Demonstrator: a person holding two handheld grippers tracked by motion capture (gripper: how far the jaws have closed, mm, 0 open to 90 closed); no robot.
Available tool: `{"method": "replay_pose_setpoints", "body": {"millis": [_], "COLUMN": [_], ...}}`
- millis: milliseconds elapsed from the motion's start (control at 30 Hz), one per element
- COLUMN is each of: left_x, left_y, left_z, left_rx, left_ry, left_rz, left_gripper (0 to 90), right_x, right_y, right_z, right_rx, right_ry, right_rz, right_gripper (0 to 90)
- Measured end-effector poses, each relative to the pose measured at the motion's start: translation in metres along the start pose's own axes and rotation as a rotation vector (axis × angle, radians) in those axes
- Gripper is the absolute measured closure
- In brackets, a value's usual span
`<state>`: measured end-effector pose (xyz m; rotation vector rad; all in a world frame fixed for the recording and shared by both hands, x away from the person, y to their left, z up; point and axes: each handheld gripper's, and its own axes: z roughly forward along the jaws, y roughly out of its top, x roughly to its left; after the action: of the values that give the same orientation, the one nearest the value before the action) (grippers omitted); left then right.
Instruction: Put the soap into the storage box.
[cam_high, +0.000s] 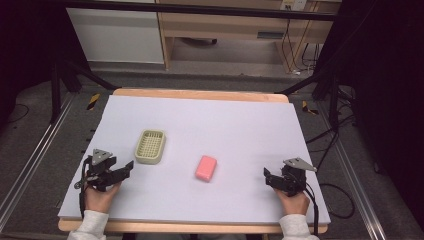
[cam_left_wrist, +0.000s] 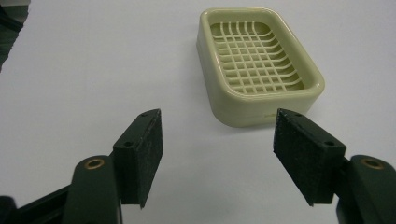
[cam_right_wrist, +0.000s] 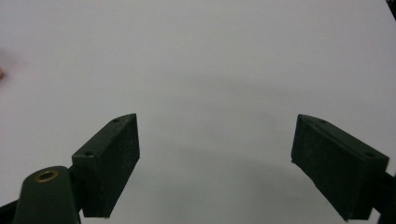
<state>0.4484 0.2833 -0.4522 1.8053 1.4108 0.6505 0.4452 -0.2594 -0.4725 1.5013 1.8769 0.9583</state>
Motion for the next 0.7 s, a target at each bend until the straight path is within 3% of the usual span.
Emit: {"method": "replay_pose_setpoints", "body": {"millis": [700], "left_x": [-0.019], "left_y": [0.003], "left_z": [0.000], "left_rx": [0.006], "left_ry": [-0.039], "left_rz": [0.047], "left_gripper": [29.7], "right_x": [0.005], "right_y": [0.000], "right_z": [0.001], "right_rx": [0.017], "right_ry": [-0.013], "right_rz": [-0.025], "right_gripper": [13.6]}}
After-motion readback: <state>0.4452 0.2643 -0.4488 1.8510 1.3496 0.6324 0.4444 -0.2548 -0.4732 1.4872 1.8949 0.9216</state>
